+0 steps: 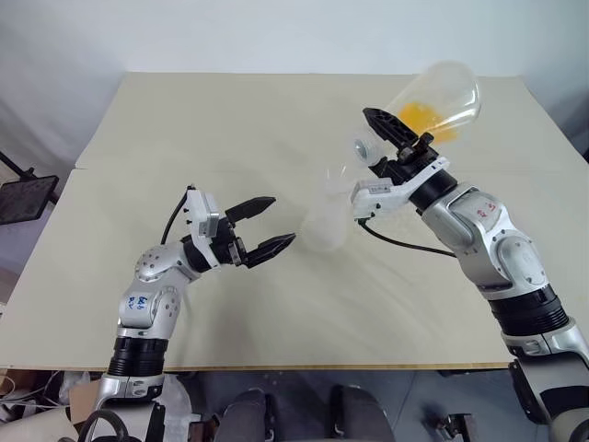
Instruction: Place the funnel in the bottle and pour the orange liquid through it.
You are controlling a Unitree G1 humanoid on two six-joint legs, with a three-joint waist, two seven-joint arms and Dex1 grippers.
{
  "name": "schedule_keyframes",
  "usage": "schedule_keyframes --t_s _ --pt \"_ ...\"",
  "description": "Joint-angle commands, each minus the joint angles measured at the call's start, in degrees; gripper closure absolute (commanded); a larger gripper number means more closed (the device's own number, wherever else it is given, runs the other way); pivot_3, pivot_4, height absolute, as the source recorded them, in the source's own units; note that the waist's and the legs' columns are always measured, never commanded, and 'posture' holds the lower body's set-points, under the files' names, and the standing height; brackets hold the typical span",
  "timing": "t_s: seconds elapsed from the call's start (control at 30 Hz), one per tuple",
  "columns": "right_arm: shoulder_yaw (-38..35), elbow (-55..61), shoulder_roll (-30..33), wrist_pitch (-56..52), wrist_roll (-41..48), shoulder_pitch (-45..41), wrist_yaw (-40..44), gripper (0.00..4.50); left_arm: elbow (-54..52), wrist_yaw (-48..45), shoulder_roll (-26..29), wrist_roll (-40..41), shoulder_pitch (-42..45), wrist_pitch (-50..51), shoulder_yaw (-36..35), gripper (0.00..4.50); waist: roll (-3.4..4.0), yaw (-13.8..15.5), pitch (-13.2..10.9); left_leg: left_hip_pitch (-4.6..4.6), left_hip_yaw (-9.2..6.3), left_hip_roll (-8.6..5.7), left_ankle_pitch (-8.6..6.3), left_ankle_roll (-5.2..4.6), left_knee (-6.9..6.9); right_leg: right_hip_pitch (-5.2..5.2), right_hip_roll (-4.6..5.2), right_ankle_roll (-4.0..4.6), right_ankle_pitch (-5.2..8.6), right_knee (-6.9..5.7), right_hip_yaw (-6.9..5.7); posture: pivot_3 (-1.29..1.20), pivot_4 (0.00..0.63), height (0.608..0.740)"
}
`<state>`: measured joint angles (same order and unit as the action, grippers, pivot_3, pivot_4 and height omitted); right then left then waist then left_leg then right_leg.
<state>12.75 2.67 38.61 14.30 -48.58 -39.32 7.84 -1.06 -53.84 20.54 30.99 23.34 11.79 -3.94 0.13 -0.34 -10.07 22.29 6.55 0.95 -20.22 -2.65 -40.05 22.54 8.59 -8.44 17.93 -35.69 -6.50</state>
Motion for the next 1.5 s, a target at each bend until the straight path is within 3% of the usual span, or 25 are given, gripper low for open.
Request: schedule_keyframes --t_s 0.03,1.5 --pt "-1.38 1.81 0.66 0.89 -1.15 -1.59 -1.82 2.02 -0.35 0.17 -0.09 -0.23 0.58 -1.26 -0.28 0.0 0.0 -0.01 0.0 0.0 0.0 0.0 0.0 0.0 0.0 0.0 0.0 0.0 0.0 0.0 0.0 0.0 0.15 0.74" --pt "-1.88 0.88 1.96 1.85 -6.09 -0.88 -4.09 2.02 -2.41 1.97 -1.16 0.37 -0.63 -1.45 0.28 0.0 0.0 -0.06 0.0 0.0 0.0 0.02 0.0 0.0 0.01 -0.01 -0.01 0.0 0.0 0.03 0.0 0.0 0.15 0.74"
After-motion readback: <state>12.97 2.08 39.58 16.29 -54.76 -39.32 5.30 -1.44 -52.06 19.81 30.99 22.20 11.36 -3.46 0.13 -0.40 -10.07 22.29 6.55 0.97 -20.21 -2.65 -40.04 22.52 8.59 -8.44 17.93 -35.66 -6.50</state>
